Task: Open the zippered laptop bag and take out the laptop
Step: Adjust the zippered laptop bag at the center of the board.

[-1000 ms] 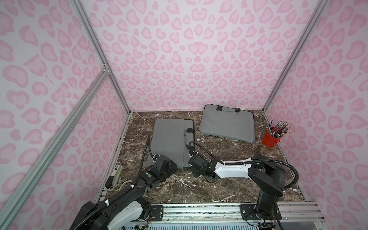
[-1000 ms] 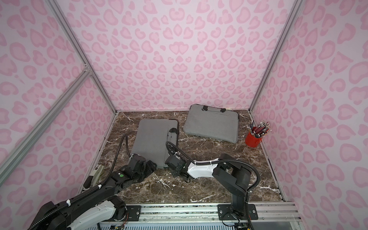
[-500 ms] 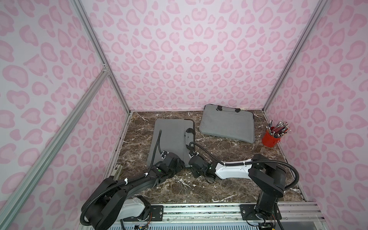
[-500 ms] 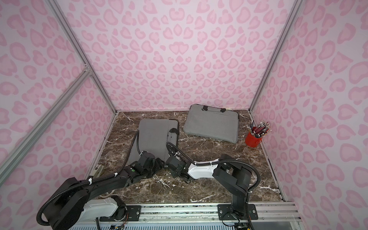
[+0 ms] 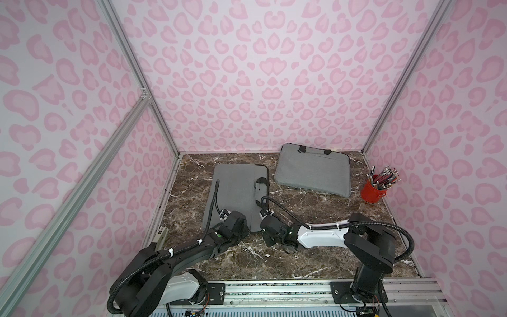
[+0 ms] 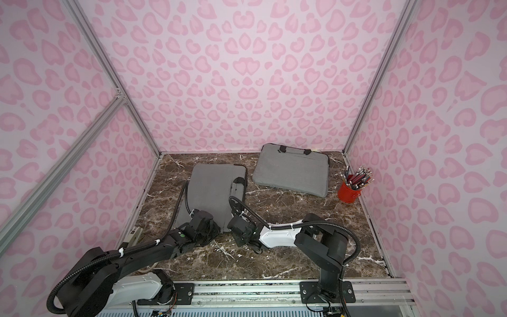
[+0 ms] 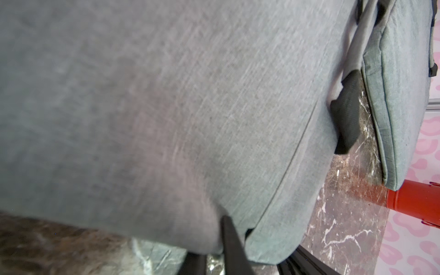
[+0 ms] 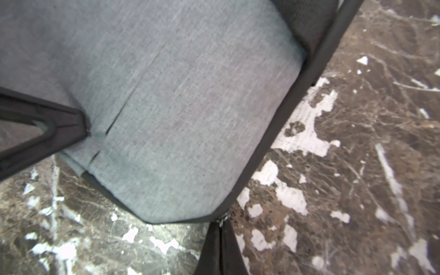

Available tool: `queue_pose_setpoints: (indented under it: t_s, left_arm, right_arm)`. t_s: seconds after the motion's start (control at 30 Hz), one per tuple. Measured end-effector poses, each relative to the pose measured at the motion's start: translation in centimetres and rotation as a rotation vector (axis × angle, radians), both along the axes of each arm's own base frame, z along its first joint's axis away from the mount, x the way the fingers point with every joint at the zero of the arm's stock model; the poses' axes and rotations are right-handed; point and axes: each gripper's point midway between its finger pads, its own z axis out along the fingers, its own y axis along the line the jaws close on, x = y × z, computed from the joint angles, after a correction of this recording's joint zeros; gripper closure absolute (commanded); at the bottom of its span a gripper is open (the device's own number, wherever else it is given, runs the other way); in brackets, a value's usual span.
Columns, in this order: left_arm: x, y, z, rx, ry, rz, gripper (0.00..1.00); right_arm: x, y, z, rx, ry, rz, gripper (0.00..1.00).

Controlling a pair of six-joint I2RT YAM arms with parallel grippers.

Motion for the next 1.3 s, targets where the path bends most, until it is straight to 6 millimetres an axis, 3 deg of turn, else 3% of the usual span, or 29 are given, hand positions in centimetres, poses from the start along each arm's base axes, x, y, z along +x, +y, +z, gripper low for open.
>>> queue_pose_setpoints:
  t_s: [0.6, 1.0, 1.3]
  left_arm:
    - [-1.0, 3.0, 1.6, 0.021, -0.013, 0.039, 0.99]
    - [-1.6, 5.2, 3.0, 0.004, -0.054, 0.064, 0.99]
    - [-1.7, 6.2, 3.1, 0.019, -0.060, 0.063, 0.99]
  right_arm:
    - [0.9, 0.4, 0.8, 0.029, -0.011, 0.036, 1.00]
    - [2.3, 1.7, 1.5, 0.093, -0.015, 0.092, 1.00]
    - [2.2, 2.5, 1.9, 0.116, -0.012, 0.132, 1.00]
